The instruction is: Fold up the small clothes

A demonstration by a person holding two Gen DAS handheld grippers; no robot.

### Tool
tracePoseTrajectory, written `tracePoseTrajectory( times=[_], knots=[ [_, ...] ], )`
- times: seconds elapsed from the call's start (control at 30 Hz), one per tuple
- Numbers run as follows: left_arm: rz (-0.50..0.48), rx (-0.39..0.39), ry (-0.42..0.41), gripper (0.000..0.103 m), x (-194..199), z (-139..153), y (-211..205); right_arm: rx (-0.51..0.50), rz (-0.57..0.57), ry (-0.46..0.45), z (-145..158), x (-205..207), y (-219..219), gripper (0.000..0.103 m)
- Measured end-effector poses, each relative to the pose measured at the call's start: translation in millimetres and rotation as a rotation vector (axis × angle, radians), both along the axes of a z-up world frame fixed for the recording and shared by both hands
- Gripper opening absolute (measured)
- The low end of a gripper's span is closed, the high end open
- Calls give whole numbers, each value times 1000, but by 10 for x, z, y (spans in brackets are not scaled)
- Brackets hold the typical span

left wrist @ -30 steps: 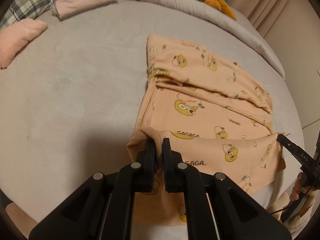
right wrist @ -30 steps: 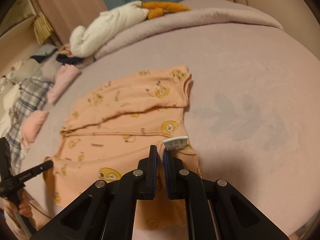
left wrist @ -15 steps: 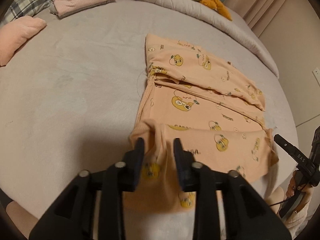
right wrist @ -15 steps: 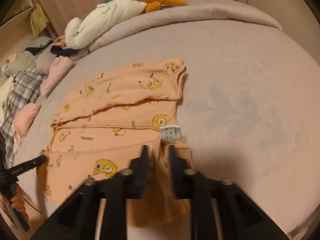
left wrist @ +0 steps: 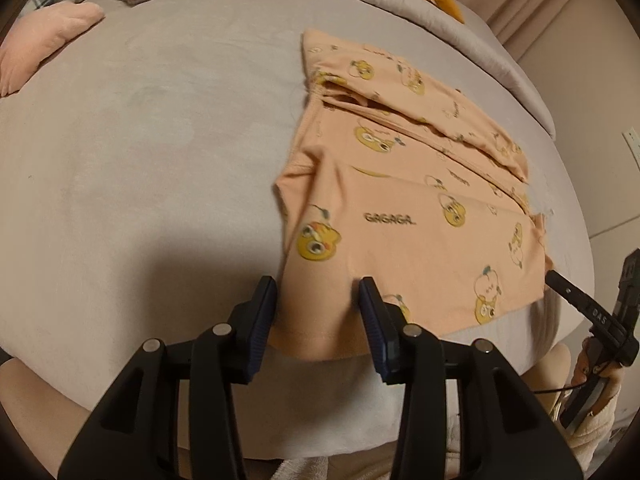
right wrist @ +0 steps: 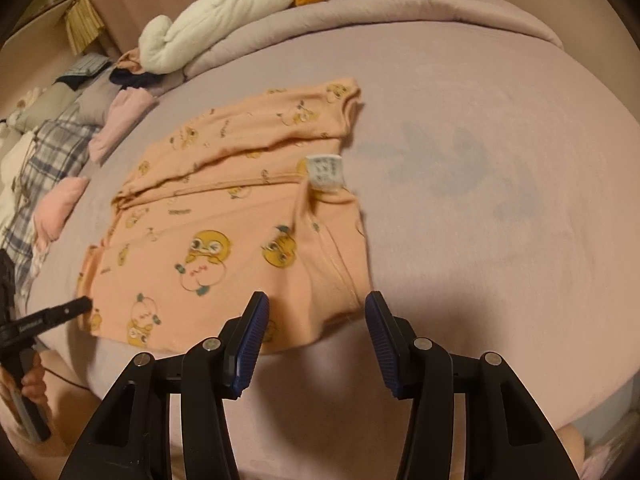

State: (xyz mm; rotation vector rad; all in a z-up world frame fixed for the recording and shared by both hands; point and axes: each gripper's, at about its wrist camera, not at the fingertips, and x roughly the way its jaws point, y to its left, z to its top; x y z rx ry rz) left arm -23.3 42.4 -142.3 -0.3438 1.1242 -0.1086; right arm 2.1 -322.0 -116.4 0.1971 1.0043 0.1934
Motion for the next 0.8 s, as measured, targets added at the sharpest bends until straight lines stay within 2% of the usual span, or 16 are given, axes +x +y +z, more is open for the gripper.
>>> tracePoseTrajectory(
  times=[0.03, 0.07, 0.1, 0.17, 0.2, 0.23, 0.27, 0.33, 0.53, 0.8],
  knots=[
    [-5, -10, 3, 40, -3, -9, -11, 13, -2, 3, -16, -6, -9, 50],
    [-7, -23, 8, 35, -5, -22, -26, 21, -3, 6, -23, -11, -13, 50],
    [-12, -36, 12, 22, -5, -36, -44, 26, -3, 4, -27, -19, -14, 50],
    [-25, -53, 25, 8, -6, -68, -73, 28, 8, -8, -23, -33, 2, 46],
    [-27, -57, 30, 7, -10, -69, -91, 24, 15, -9, -21, -41, 10, 30],
    [-20, -55, 20, 7, -22, -46, -98, 15, 24, -11, -17, -43, 29, 10],
    [-23, -54, 15, 7, -28, -22, -107, 8, 29, -18, -5, -50, 37, 6],
    [-25, -74, -5, 6, -39, 59, -104, 11, 40, -34, 36, -71, 46, 6],
    [-38, -134, -87, 6, 29, 369, -68, 129, 70, -101, 286, -66, 29, 6],
    [-16, -181, -184, 6, 351, 729, -16, 201, 79, -186, 596, 168, 77, 6]
  ],
)
